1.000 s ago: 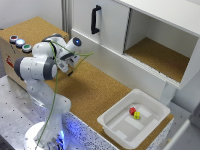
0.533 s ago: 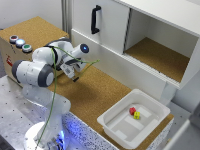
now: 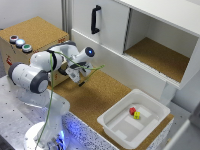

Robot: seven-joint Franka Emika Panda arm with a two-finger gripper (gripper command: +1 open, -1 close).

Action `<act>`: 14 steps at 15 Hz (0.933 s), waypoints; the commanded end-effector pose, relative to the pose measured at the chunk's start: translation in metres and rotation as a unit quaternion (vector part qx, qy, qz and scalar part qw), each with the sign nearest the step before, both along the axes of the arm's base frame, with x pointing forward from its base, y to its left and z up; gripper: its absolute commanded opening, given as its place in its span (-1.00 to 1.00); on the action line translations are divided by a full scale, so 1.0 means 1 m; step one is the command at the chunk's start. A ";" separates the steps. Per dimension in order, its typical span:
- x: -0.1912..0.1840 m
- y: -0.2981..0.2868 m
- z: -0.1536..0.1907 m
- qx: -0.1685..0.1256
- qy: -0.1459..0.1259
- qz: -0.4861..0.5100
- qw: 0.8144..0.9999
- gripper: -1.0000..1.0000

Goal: Go open the drawer

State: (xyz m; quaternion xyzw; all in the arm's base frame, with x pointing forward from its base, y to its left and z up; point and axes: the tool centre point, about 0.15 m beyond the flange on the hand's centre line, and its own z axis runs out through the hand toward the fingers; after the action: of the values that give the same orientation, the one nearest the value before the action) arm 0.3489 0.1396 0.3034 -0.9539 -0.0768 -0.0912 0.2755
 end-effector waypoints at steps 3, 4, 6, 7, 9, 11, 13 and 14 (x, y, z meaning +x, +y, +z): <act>0.011 0.018 0.079 -0.127 -0.020 0.107 0.986 1.00; 0.012 0.019 0.090 -0.151 -0.023 0.105 0.983 1.00; 0.011 0.020 0.117 -0.196 -0.036 0.093 0.975 1.00; 0.010 0.021 0.133 -0.209 -0.051 0.086 0.973 1.00; 0.007 0.034 0.167 -0.240 -0.085 0.097 0.962 1.00; 0.005 0.055 0.195 -0.255 -0.117 0.122 0.952 1.00; 0.004 0.081 0.210 -0.264 -0.143 0.169 0.939 1.00; 0.004 0.091 0.212 -0.266 -0.144 0.191 0.934 1.00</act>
State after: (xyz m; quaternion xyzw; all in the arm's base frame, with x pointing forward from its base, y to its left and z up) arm 0.3628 0.1819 0.4710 -0.9480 -0.2609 -0.1512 0.1020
